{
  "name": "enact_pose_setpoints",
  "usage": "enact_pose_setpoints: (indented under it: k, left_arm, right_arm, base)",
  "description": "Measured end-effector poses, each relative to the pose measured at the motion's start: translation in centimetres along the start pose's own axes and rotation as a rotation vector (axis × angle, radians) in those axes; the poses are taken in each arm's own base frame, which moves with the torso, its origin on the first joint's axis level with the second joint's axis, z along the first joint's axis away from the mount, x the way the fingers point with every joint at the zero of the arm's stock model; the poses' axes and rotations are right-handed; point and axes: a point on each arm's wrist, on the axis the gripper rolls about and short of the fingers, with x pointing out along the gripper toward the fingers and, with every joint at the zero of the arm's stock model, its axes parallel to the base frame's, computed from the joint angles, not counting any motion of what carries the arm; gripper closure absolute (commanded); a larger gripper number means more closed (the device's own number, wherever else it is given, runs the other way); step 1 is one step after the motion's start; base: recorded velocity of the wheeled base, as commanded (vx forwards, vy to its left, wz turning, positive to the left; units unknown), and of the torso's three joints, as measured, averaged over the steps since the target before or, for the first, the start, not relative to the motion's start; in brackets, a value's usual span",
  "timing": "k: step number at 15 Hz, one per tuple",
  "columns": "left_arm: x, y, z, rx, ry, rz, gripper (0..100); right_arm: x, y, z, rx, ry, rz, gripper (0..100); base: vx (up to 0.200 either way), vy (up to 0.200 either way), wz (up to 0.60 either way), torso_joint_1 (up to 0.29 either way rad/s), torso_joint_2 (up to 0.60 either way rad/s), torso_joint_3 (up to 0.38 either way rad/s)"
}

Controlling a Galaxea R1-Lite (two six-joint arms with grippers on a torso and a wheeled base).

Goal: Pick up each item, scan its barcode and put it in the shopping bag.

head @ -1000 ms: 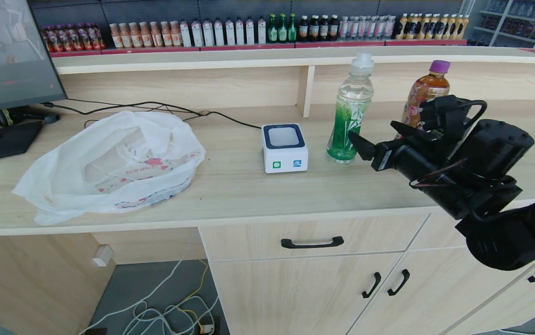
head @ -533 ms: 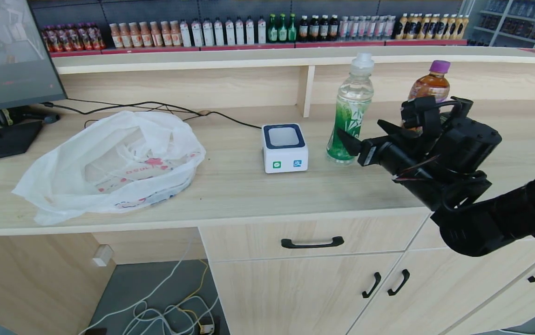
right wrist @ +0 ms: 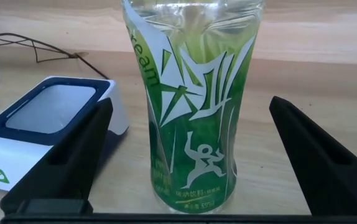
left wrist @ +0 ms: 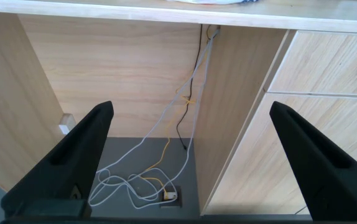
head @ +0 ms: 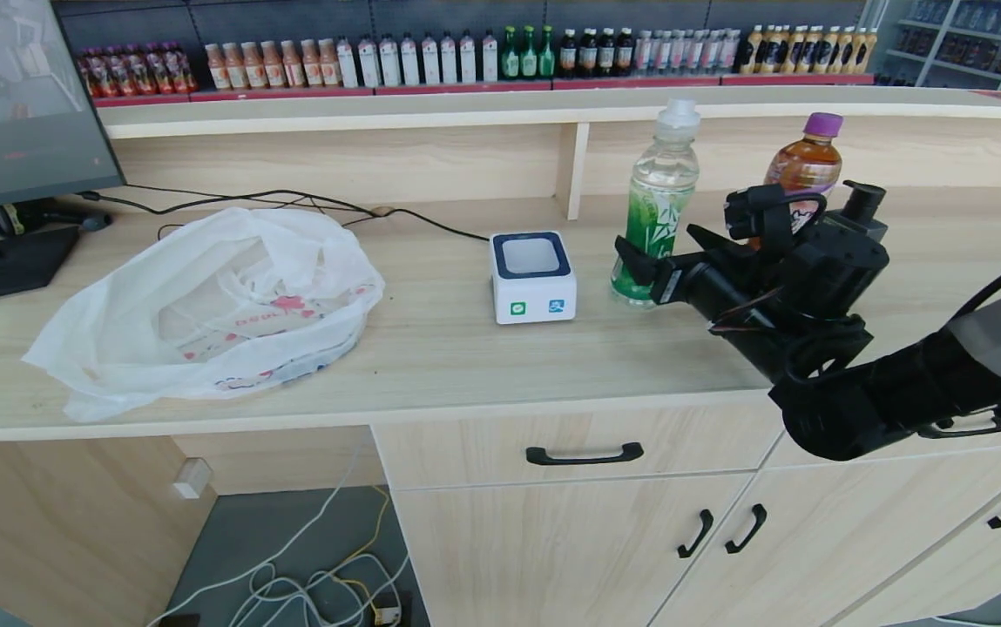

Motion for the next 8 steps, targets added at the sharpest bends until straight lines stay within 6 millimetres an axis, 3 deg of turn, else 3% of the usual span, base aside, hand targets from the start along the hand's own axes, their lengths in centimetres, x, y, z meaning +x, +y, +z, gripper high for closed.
enact_pose_setpoints:
  k: [8]
  left_arm:
    - [0.0, 0.0, 0.0, 0.0, 0.0, 0.0, 0]
  right_arm:
    - [2.5, 0.0, -0.3, 0.0, -0.013, 0.001, 0]
  base:
    - [0.0, 0.0, 0.0, 0.0, 0.0, 0.0]
